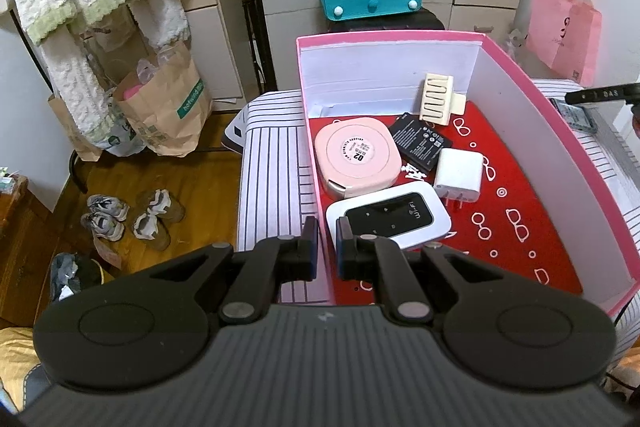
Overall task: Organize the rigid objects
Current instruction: 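Return the right gripper and grasp the grey rectangular device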
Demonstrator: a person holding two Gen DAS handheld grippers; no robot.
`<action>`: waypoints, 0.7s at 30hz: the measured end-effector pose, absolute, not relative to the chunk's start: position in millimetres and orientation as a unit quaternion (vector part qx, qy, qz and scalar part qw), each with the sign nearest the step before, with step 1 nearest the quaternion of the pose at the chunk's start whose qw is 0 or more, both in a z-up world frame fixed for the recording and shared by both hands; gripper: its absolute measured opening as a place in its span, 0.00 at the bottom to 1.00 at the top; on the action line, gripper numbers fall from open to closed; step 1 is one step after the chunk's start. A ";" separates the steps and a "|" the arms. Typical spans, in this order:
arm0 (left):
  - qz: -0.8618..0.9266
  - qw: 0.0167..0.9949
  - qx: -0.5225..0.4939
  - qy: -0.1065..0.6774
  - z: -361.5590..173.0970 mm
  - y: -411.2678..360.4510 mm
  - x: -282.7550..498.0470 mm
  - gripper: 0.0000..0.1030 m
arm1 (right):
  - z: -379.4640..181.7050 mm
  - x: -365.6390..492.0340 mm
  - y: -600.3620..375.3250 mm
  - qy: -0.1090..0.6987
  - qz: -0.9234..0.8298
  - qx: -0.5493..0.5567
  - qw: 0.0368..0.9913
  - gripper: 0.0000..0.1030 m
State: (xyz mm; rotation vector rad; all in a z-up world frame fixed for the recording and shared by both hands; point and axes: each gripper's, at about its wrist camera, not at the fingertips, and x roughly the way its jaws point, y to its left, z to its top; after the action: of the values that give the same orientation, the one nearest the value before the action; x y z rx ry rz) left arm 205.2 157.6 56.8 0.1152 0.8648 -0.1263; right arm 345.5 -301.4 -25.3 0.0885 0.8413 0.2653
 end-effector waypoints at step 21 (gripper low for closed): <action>-0.060 0.903 0.057 0.422 57.5 157.8 206.8 0.08 | -34.2 282.2 -293.8 0.427 0.211 0.014 0.879 0.70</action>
State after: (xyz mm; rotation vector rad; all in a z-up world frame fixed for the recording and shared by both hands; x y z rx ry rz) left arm 206.8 157.8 57.5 0.1171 0.8718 -0.1246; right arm 282.2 -293.8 -34.2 0.0284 0.8905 0.4403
